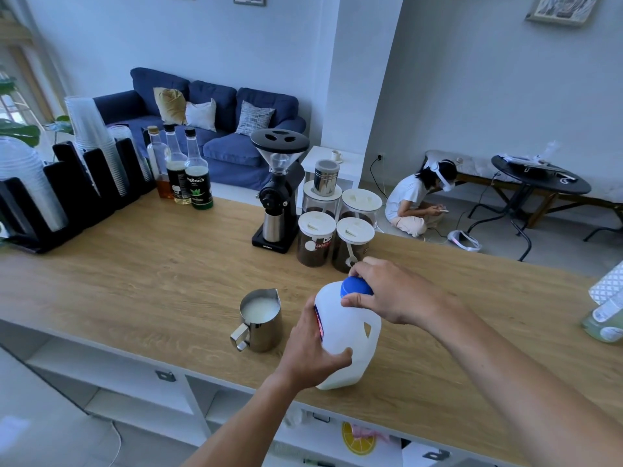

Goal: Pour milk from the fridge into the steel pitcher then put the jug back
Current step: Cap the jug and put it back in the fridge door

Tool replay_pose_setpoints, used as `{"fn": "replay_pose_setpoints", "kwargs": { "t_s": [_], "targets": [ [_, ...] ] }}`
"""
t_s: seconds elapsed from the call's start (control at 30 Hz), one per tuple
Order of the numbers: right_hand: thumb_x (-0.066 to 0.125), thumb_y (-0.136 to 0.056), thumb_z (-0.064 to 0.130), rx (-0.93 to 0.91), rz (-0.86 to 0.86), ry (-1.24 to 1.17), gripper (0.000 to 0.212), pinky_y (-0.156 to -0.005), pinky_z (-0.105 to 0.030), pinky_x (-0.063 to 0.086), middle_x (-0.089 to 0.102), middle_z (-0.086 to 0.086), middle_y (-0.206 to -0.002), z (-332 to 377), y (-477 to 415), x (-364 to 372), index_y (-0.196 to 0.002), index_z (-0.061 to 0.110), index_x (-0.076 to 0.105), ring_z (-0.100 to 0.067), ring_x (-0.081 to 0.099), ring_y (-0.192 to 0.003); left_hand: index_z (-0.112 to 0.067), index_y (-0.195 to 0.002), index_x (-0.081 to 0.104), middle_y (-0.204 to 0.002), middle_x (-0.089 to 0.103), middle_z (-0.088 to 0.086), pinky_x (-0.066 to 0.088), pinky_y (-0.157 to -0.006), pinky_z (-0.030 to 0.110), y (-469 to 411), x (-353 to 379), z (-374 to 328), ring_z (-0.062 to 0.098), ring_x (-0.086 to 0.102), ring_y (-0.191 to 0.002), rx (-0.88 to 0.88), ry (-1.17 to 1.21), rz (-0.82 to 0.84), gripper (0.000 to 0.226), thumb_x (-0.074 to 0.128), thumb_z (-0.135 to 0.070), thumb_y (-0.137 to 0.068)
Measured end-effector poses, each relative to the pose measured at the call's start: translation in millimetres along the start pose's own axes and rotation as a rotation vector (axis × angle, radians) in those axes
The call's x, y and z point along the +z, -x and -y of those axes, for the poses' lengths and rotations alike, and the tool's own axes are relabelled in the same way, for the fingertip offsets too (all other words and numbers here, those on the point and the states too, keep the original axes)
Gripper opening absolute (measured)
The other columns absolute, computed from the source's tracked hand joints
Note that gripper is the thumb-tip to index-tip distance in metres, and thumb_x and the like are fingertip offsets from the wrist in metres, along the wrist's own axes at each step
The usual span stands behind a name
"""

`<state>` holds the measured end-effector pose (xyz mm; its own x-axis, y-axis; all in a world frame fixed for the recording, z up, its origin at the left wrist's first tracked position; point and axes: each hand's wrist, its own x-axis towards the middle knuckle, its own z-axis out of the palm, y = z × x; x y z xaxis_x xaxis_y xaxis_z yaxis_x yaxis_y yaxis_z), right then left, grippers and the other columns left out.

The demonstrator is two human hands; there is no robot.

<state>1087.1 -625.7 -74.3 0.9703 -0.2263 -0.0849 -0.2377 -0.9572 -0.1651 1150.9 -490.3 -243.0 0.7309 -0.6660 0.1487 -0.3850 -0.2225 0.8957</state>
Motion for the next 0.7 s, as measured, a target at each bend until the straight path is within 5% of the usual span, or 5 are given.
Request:
{"fn": "replay_pose_setpoints", "kwargs": {
  "t_s": [0.1,0.27,0.4,0.7],
  "targets": [
    [0.052,-0.088,0.058,-0.074,0.016,0.051,0.051,-0.075,-0.028,0.039,0.049,0.006,-0.113,-1.8,-0.2,1.0,-0.130,0.030,0.050,-0.017,0.054,-0.100,-0.036,-0.144,0.022,-0.132,0.045,-0.020,0.053,-0.093,0.036,2.3,0.6,-0.3,0.005,0.051,-0.119,-0.006,0.007,-0.010,0.100,0.081,-0.040,-0.063],
    [0.043,-0.092,0.060,-0.069,-0.166,0.169,0.049,-0.074,-0.033,0.048,0.052,0.001,-0.104,4.6,2.1,16.6,-0.114,0.018,0.057,-0.022,0.059,-0.092,-0.034,-0.145,0.022,-0.134,0.043,-0.018,0.052,-0.092,0.037,1.7,-3.3,0.0,0.005,0.051,-0.118,0.009,-0.030,0.008,0.097,0.078,-0.040,-0.065],
    [0.037,-0.093,0.062,-0.045,-0.271,0.226,0.054,-0.065,-0.030,0.040,0.056,-0.002,-0.101,4.9,6.1,27.5,-0.111,0.016,0.058,-0.024,0.060,-0.088,-0.031,-0.146,0.022,-0.133,0.043,-0.015,0.053,-0.090,0.038,0.4,-1.8,-0.2,0.009,0.051,-0.117,0.008,-0.043,0.014,0.099,0.076,-0.043,-0.064],
    [0.042,-0.092,0.061,-0.121,-0.211,0.109,0.050,-0.068,-0.033,0.042,0.059,0.001,-0.108,-6.6,12.7,25.9,-0.116,0.019,0.053,-0.024,0.059,-0.093,-0.033,-0.144,0.022,-0.131,0.039,-0.026,0.047,-0.087,0.020,3.1,-1.9,0.6,0.000,0.048,-0.118,-0.004,-0.058,0.016,0.099,0.078,-0.041,-0.063]
  ]
}}
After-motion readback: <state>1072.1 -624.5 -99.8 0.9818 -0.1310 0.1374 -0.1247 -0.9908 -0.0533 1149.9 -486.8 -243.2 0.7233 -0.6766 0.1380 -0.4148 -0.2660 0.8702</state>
